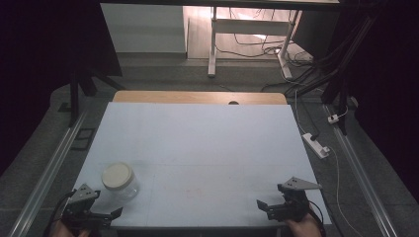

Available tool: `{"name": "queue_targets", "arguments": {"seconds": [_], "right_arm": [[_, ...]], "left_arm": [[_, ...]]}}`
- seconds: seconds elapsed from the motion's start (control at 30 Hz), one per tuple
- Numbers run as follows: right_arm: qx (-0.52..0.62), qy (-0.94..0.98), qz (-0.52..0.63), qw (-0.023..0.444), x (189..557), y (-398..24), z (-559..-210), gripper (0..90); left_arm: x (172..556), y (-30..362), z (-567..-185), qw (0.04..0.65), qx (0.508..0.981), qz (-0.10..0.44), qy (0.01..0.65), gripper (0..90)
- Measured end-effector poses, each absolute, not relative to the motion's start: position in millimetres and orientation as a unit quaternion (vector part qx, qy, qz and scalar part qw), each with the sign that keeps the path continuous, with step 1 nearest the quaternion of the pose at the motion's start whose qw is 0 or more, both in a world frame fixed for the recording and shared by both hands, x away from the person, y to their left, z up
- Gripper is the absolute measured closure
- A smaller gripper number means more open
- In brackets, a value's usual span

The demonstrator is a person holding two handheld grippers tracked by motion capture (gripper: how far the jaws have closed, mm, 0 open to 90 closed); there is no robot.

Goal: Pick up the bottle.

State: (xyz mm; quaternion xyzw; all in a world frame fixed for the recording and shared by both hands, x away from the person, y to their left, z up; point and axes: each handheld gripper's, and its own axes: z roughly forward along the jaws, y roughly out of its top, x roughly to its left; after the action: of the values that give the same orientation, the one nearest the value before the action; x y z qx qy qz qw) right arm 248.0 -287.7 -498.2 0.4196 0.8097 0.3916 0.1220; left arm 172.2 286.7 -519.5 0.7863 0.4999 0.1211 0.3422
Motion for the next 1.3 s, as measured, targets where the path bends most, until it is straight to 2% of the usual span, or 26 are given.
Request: {"name": "queue_targets", "arguments": {"seconds": [0.37, 0.87, 1.3], "right_arm": [[0.412, 0.814, 0.390, 0.122, 247.5, -286.2, -498.2, 0.0], [0.410, 0.817, 0.387, 0.121, 248.3, -285.8, -498.6, 0.0], [0.411, 0.818, 0.384, 0.118, 248.6, -285.0, -498.9, 0.0]], "left_arm": [[180.3, 283.9, -514.4, 0.369, 0.785, 0.144, 0.475, 0.0], [197.7, 282.2, -511.4, 0.342, 0.783, 0.165, 0.493, 0.0], [212.9, 279.3, -510.1, 0.355, 0.795, 0.160, 0.465, 0.0]]}}
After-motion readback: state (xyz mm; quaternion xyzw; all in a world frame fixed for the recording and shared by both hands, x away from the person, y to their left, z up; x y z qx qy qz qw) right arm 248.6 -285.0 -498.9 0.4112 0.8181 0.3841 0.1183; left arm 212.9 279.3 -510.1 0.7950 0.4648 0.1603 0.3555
